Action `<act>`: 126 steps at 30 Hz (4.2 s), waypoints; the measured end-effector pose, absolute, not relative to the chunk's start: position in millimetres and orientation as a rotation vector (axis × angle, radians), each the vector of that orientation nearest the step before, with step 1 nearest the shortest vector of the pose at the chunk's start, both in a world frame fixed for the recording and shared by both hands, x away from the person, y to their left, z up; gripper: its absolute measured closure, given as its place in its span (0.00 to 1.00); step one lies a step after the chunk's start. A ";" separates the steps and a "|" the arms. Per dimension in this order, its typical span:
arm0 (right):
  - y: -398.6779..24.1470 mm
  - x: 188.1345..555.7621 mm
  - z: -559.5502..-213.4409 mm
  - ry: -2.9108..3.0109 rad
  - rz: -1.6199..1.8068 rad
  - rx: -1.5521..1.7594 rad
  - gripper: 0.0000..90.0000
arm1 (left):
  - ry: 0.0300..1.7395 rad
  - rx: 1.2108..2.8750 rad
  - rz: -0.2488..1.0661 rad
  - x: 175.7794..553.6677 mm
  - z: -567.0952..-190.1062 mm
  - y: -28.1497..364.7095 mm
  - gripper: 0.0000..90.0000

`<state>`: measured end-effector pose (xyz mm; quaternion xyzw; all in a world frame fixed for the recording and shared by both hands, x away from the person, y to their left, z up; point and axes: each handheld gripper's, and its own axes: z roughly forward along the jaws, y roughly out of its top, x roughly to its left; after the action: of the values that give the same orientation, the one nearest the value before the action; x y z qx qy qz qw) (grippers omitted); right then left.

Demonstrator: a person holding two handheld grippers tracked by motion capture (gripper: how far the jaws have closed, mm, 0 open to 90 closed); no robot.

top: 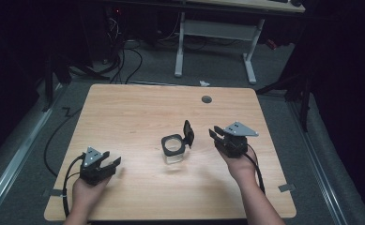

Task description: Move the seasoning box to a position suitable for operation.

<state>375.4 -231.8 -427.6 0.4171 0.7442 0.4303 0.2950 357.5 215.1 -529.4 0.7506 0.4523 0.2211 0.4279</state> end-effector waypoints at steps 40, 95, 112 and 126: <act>-178.1 389.4 -431.1 2.097 1.189 1.006 1.00 | 1.133 1.866 0.539 357.7 -529.3 216.8 0.49; -127.2 381.5 -461.8 2.230 1.196 0.929 1.00 | 1.130 1.868 0.538 357.9 -529.2 216.6 0.49; -156.8 381.2 -444.8 2.128 1.220 0.982 0.90 | 1.119 1.874 0.546 357.5 -529.2 214.9 0.49; -205.0 369.5 -447.7 2.004 1.217 1.078 0.84 | 1.111 1.859 0.548 356.7 -528.5 216.5 0.50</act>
<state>369.5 -205.0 -447.7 0.4015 0.7461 0.4533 0.2768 356.7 216.5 -528.5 0.7478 0.4471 0.2205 0.4385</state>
